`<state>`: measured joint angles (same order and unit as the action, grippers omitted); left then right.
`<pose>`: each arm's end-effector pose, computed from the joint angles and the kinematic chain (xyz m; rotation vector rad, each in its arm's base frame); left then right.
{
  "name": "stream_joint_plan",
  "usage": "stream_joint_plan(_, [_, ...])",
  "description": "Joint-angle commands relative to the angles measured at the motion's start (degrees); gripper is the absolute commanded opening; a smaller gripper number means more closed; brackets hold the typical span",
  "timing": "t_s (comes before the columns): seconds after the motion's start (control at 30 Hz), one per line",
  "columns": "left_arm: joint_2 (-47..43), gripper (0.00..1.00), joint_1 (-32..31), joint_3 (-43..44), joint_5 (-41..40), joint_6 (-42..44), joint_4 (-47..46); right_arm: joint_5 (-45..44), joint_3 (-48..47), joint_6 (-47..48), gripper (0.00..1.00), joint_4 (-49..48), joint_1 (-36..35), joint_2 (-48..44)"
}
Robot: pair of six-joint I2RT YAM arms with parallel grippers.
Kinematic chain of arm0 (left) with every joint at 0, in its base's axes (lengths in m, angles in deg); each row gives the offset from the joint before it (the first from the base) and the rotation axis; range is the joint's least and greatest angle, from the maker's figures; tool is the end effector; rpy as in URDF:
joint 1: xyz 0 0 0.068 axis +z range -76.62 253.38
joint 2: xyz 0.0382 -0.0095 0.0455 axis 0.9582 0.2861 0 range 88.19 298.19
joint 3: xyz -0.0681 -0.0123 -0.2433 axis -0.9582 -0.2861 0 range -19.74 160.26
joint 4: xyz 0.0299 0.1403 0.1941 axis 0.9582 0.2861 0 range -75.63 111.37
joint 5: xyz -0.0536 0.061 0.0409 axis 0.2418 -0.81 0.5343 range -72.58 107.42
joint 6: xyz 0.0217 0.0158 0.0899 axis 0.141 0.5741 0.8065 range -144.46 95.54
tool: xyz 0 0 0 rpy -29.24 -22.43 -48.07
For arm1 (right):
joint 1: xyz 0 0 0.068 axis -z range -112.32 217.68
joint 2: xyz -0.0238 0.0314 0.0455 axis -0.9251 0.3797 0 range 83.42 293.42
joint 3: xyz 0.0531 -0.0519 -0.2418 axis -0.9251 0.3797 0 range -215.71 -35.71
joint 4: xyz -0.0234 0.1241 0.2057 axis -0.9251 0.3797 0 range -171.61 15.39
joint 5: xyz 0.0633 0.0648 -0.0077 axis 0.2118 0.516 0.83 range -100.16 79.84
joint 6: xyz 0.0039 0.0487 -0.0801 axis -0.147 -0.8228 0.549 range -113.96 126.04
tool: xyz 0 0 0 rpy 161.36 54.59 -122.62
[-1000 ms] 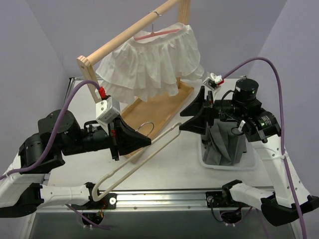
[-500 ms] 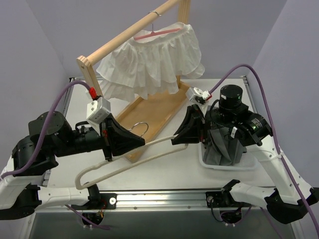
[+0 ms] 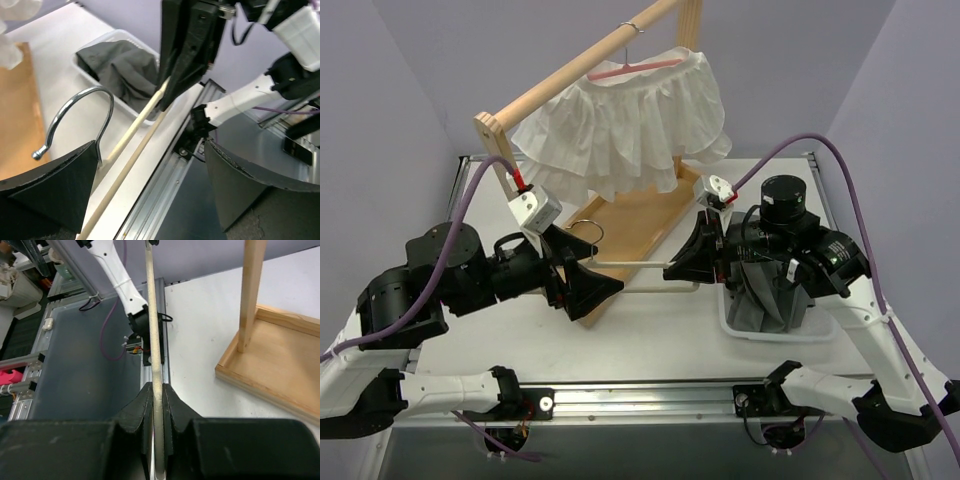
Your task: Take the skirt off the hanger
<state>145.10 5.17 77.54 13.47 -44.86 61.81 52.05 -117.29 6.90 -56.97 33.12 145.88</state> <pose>0.0706 -0.1610 0.4884 0.6860 1.6843 -1.0771 0.1320 0.1817 0.4482 -1.3006 1.2375 1.3236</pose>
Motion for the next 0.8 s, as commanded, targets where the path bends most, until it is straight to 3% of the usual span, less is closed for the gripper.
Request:
stream_joint_plan(0.0, [-1.6,0.94,-0.4,1.3,-7.1,-0.6,1.3,-7.2,-2.5,1.6,0.0,1.4,0.6,-1.2])
stream_joint_plan(0.43, [-7.0,0.94,-0.4,-3.2,-21.9,-0.4,4.1,-14.7,-2.5,-3.1,0.0,0.4,0.6,-6.1])
stream_joint_plan(0.77, [-6.4,0.94,-0.4,0.7,-31.7,-2.4,11.9,-28.1,-7.8,-4.2,0.0,5.5,0.6,-5.2])
